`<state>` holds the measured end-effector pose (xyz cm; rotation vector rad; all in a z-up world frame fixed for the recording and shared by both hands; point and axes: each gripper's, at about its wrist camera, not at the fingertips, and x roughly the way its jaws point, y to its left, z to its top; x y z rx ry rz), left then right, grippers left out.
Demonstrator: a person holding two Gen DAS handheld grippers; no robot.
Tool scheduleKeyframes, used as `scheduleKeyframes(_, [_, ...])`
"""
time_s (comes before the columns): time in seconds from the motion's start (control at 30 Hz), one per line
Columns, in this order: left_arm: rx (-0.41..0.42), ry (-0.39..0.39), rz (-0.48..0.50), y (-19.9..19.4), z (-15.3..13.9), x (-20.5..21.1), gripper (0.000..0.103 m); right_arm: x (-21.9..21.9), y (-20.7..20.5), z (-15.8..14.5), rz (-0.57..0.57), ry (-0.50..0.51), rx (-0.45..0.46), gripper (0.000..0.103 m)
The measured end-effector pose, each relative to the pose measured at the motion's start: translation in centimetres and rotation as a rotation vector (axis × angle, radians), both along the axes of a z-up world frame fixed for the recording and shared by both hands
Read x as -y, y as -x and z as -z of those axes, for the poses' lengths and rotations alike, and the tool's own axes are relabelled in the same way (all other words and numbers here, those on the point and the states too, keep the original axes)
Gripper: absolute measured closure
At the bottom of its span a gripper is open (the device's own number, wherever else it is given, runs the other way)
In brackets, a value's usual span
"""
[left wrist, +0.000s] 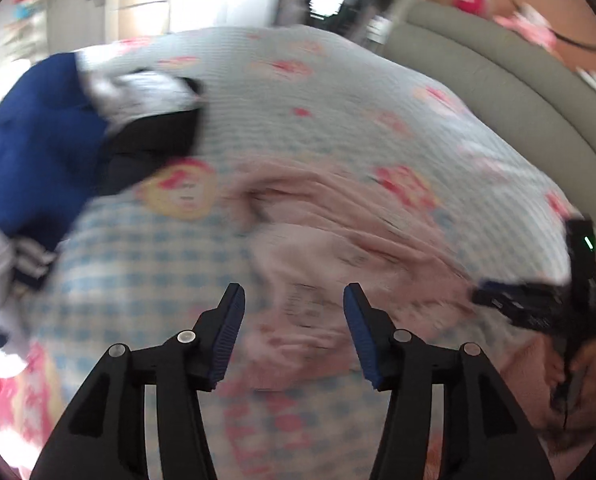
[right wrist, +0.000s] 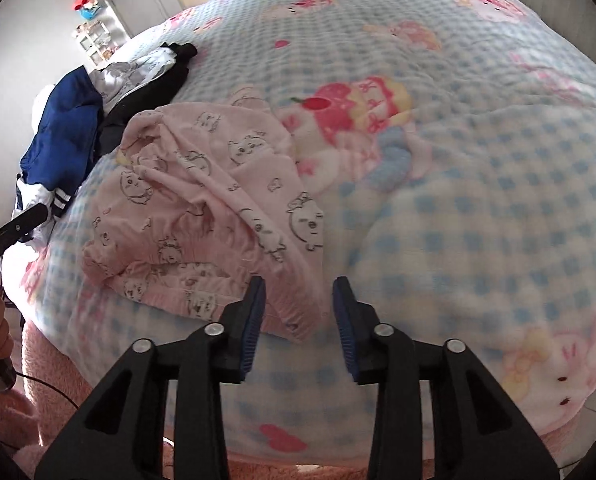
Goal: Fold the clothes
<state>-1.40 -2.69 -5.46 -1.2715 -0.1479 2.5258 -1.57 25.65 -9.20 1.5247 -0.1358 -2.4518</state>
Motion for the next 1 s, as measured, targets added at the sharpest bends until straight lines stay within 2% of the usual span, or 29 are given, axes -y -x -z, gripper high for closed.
scheduleKeyframes(0.07, [0.039, -0.002, 0.085, 0.5, 1.5, -2.6, 0.05, 1.1, -0.1, 0.4, -0.022, -0.003, 0.003, 0.064])
scheduleKeyframes(0.13, [0.05, 0.072, 0.131, 0.9, 2.9, -5.1, 0.05, 2.0, 0.0, 0.9, -0.036, -0.004, 0.01, 0.062])
scheduleKeyframes(0.27, [0.1, 0.276, 0.12, 2.8, 6.6, -7.9, 0.049, 3.0, -0.2, 1.8, -0.045, -0.007, 0.025, 0.062])
scheduleKeyframes(0.33, [0.138, 0.312, 0.111, 3.3, 7.7, -8.0, 0.052, 2.8, -0.5, 1.6, -0.037, -0.027, 0.017, 0.062])
scheduleKeyframes(0.37, [0.147, 0.293, 0.115, 3.3, 7.6, -7.9, 0.066, 2.6, -0.5, 1.4, -0.031, -0.03, 0.012, 0.062])
scheduleKeyframes(0.43, [0.14, 0.232, 0.099, 3.0, 6.7, -7.0, 0.08, 2.2, -0.6, 1.0, -0.019, -0.035, 0.002, 0.061])
scheduleKeyframes(0.47, [0.129, 0.197, 0.079, 2.8, 6.0, -6.3, 0.091, 1.9, -0.6, 0.9, -0.013, -0.037, -0.003, 0.06])
scheduleKeyframes(0.5, [0.117, 0.165, 0.045, 2.6, 5.3, -5.3, 0.094, 1.7, -0.6, 0.7, -0.005, -0.039, -0.009, 0.055])
scheduleKeyframes(0.57, [0.095, 0.11, -0.026, 2.1, 3.9, -3.2, 0.094, 1.5, -0.6, 0.6, 0.006, -0.028, -0.013, 0.049])
scheduleKeyframes(0.73, [0.053, 0.064, -0.14, 0.3, 2.0, 0.5, 0.094, 1.9, -0.5, 1.5, 0.024, 0.01, 0.02, 0.049])
scheduleKeyframes(0.83, [0.069, 0.024, -0.153, -0.1, 2.0, 1.9, 0.093, 3.1, -0.7, 1.7, -0.025, -0.006, 0.022, 0.045])
scheduleKeyframes(0.9, [0.067, -0.013, -0.145, -0.6, 2.1, 2.2, 0.088, 4.3, -0.9, 1.9, -0.077, -0.022, 0.032, 0.045])
scheduleKeyframes(0.93, [0.06, 0.023, -0.152, -0.7, 2.4, 2.2, 0.079, 4.9, -1.0, 2.1, -0.106, -0.03, 0.039, 0.045])
scheduleKeyframes(0.97, [0.054, 0.068, -0.154, -0.9, 2.7, 1.9, 0.061, 5.5, -1.1, 2.3, -0.134, -0.035, 0.046, 0.045])
scheduleKeyframes(1.0, [0.05, 0.14, -0.14, -1.0, 3.1, 1.3, 0.054, 6.0, -1.2, 2.6, -0.154, -0.033, 0.053, 0.045])
